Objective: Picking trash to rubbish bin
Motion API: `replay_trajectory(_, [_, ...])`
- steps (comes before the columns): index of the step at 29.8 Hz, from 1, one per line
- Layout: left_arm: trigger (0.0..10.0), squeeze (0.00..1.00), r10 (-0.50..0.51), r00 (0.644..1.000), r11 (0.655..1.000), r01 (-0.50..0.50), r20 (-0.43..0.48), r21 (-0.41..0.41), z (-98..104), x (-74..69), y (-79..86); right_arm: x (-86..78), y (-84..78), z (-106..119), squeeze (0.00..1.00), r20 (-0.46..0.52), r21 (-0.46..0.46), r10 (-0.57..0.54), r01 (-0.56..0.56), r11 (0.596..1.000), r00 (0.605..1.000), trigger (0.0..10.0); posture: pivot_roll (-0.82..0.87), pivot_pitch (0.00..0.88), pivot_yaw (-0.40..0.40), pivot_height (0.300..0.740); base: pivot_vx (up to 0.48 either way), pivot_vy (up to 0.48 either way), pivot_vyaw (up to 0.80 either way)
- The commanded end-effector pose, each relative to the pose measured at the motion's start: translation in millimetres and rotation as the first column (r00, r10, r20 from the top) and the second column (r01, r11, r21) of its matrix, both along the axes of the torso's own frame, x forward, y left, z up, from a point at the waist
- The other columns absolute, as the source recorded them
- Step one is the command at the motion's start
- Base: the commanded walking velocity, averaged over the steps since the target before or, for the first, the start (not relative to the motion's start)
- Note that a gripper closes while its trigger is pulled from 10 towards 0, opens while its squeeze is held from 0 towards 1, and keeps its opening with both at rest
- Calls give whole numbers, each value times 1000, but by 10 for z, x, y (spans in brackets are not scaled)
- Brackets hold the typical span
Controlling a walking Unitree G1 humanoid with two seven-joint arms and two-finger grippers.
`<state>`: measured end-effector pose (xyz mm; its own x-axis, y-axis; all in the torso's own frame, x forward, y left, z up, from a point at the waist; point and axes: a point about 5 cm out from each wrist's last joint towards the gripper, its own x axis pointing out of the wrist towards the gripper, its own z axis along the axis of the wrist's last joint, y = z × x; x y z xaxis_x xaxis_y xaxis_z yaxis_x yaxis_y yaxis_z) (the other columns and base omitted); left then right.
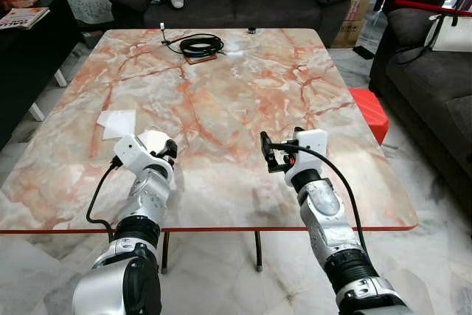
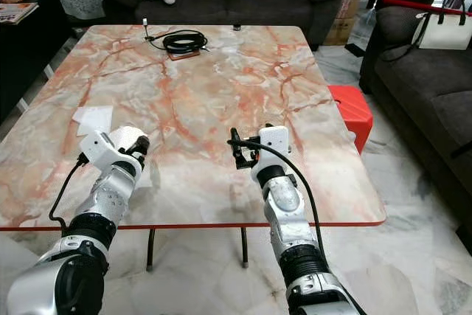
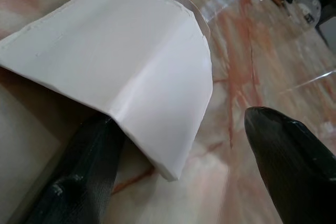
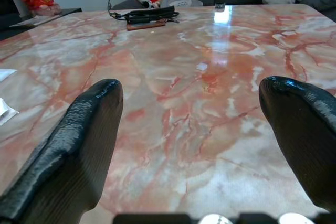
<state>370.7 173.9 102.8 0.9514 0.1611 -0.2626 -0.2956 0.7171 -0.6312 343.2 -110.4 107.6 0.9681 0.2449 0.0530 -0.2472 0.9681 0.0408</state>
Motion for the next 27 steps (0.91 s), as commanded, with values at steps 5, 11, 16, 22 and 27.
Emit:
replay_trajectory(5, [10000,0,12,1000,1000,-12,2,-3,17,24,37,-7,3,29,0,8,-4,8,-8,1000,1000,10000,-90,57,-20,740,0,0,0])
replay_trajectory(11, [0,0,45,999,999,-45,17,-8,53,44,106,-23,-17,14,0,0,-8,7,-7,1000,1000,10000,-92,68,-26,740,0,0,0])
replay_trajectory(16, [0,0,51,998,999,-51,26,-12,70,52,113,-25,-13,10,0,-3,-7,7,-7,1000,1000,10000,-91,72,-26,740,0,0,0])
replay_trajectory(22, [0,0,55,998,998,-54,30,-14,74,58,113,-25,-26,3,0,-8,-10,6,-7,1000,1000,10000,-90,75,-29,740,0,0,0])
replay_trajectory(27, [0,0,55,998,998,-54,33,-13,79,60,114,-19,-32,6,0,-9,-12,5,-5,1000,1000,10000,-90,72,-28,740,0,0,0])
